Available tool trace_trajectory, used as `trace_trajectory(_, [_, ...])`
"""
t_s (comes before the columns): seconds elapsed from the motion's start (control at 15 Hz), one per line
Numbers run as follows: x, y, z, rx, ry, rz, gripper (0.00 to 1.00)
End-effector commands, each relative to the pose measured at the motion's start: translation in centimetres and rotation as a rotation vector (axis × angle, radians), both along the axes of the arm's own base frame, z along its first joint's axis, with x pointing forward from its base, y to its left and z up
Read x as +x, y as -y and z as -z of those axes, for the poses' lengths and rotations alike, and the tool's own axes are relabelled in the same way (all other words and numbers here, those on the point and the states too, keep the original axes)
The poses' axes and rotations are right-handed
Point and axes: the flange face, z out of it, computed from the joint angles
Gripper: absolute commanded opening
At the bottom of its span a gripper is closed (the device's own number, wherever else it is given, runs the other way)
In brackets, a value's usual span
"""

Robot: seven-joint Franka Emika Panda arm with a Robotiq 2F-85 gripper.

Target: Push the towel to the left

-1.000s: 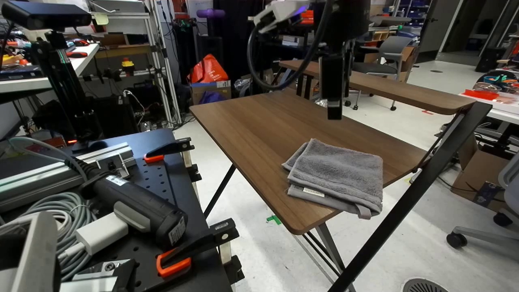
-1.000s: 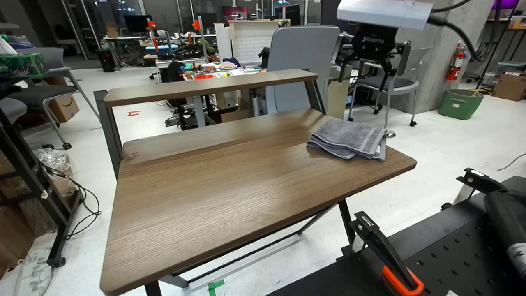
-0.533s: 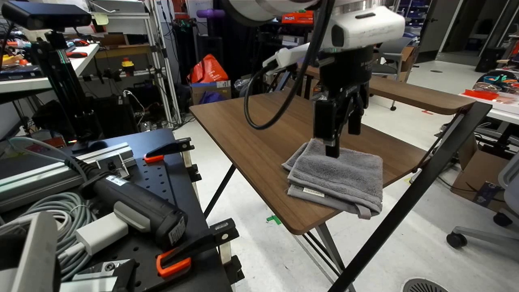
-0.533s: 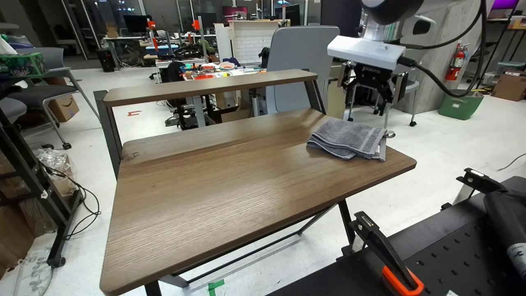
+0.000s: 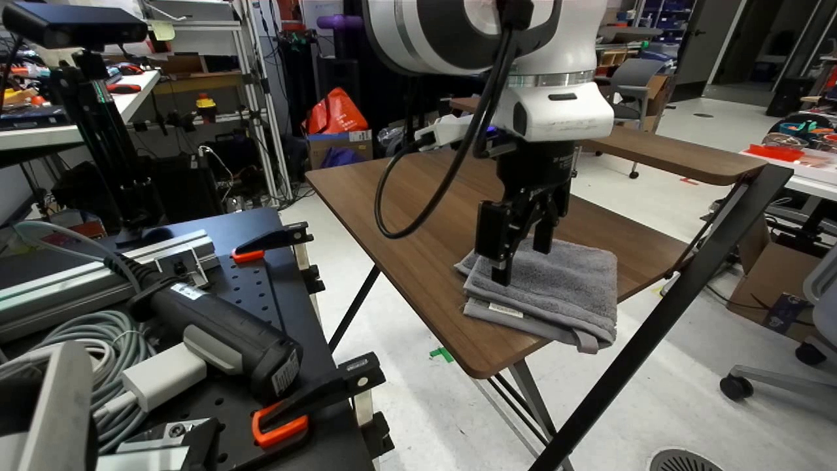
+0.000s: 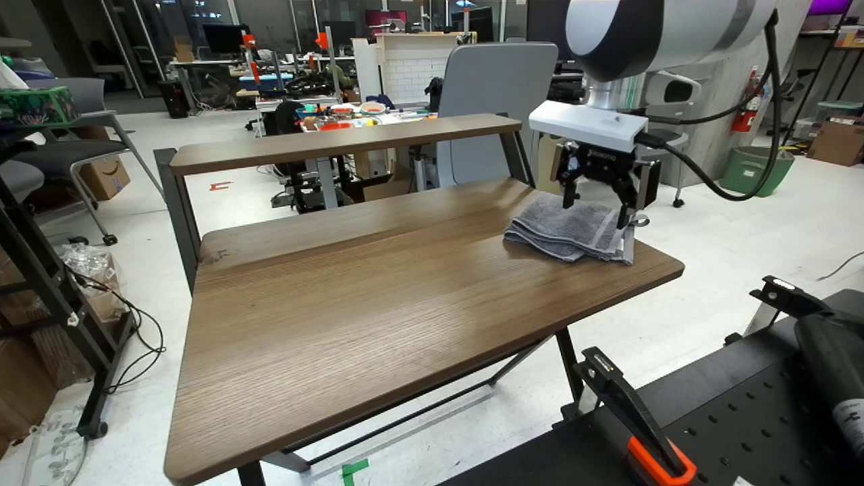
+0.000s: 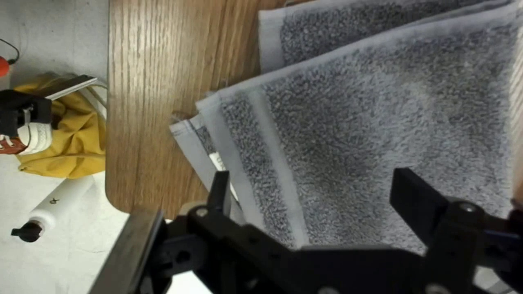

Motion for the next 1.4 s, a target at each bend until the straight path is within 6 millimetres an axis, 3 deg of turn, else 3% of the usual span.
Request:
trace_trajectory(0.0, [1.7,-0.5,0.2,0.069,0.006,-0.019,1.00])
trace_trajectory(0.87, [4.0,-3.9,4.0,0.121,-0.109,-0.106,1.00])
trace_trajectory(1.2, [5.1,-7.2,4.5,0.135,-0.144,-0.158,1.00])
trace_trajectory(1.33, [5.6,-9.3,4.7,0.140,-0.154,-0.186,1.00])
